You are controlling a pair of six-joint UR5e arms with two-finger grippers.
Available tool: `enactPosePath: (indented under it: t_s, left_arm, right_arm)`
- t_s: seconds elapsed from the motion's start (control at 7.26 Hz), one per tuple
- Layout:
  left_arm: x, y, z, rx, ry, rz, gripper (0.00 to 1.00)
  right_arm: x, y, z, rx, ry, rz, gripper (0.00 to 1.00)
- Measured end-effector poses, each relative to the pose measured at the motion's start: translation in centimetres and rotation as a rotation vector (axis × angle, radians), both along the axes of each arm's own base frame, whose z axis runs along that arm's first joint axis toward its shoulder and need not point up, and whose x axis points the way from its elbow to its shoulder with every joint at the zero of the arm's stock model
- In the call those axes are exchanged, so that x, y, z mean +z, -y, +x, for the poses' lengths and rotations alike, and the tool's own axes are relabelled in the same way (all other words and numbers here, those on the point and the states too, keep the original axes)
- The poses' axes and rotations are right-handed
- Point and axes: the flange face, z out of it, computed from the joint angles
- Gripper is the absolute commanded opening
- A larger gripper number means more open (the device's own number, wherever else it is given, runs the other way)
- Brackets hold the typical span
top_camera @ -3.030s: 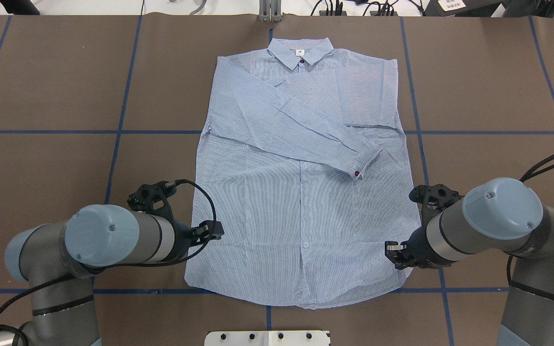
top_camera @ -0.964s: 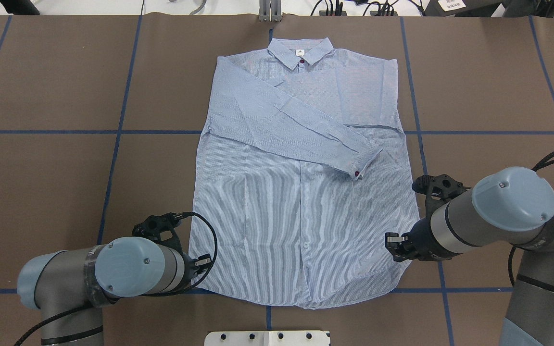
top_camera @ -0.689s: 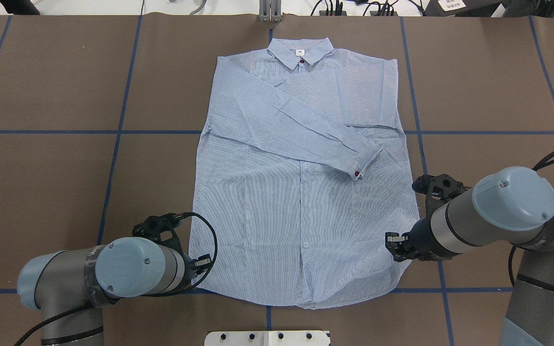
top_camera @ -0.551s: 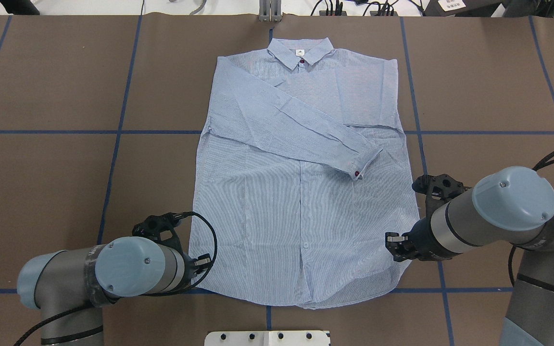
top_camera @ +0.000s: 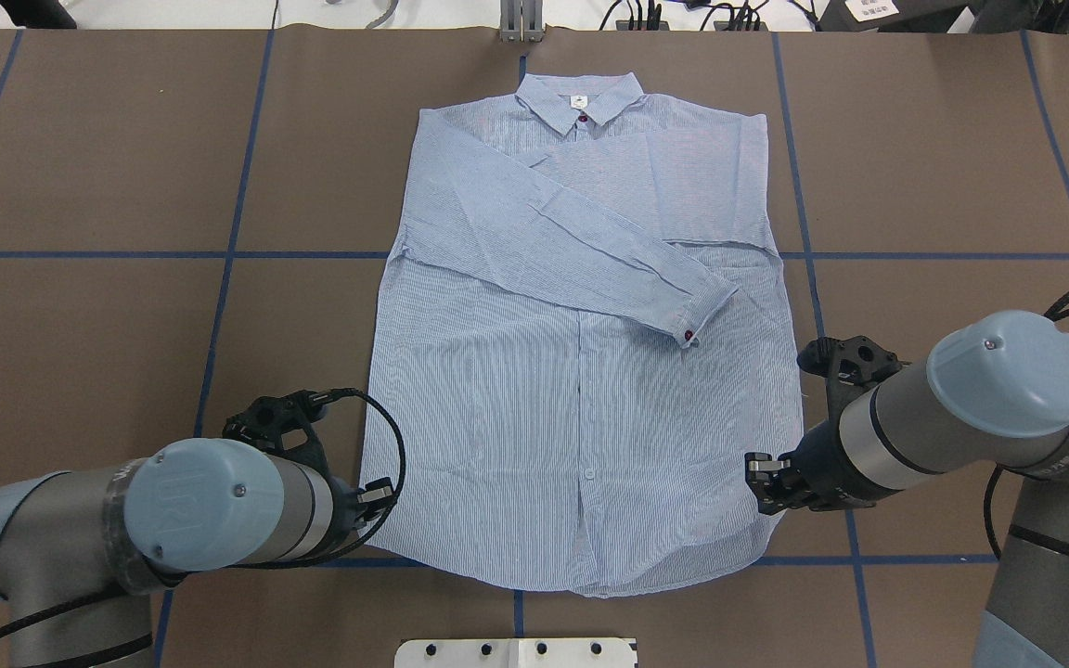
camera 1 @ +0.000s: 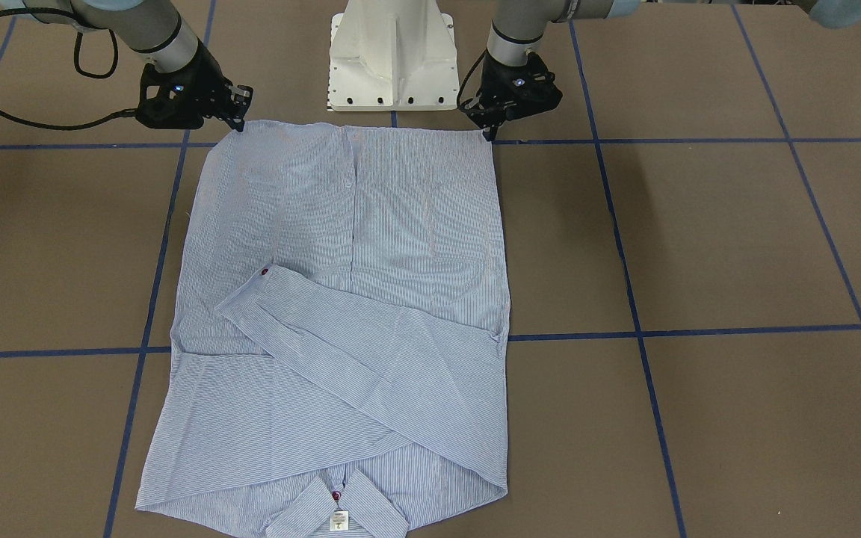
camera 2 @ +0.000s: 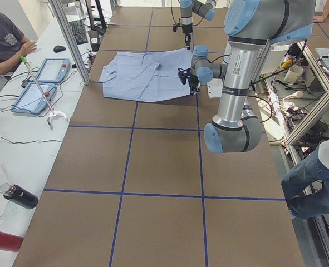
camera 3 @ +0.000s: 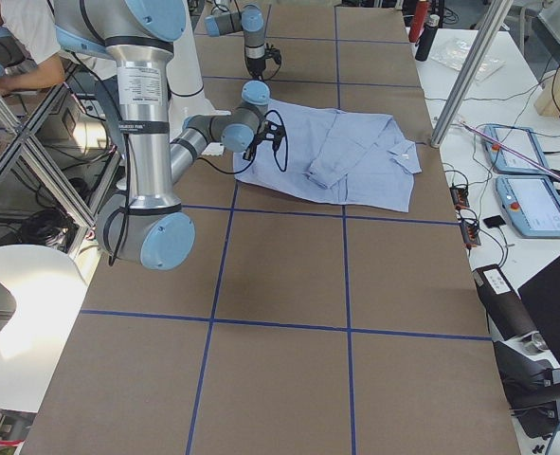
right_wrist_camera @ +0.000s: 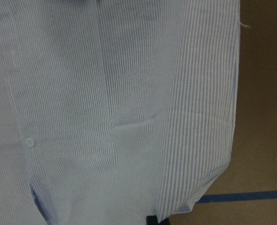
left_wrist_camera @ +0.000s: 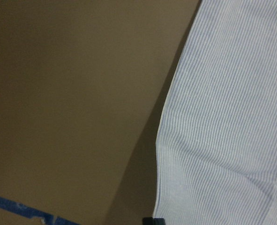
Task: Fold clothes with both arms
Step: 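Grasp the bottom hem corners with both grippers, then lift the hem with both grippers and fold it toward the collar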
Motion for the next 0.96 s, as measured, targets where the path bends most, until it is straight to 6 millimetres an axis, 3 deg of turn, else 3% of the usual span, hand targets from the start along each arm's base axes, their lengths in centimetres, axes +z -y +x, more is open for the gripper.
enactPosePath:
  t_s: [0.28, 0.83, 0.96]
  left_arm:
    - [-2.5, -2.0, -3.4, 0.040, 0.013, -0.029, 0.00]
    - [-5.2, -10.7, -6.4, 0.219, 0.042, -0.110, 0.00]
    - [-5.6, -11.5, -7.0, 0.224, 0.043, -0.133, 0.00]
  right_arm:
    - [-1.4, -1.5, 1.0, -0.088, 0.056, -0.053, 0.00]
    - [-3.8, -5.3, 2.2, -0.290, 0.147, -0.159, 0.00]
    - [-3.8, -5.2, 2.4, -0.289, 0.147, -0.162, 0.00]
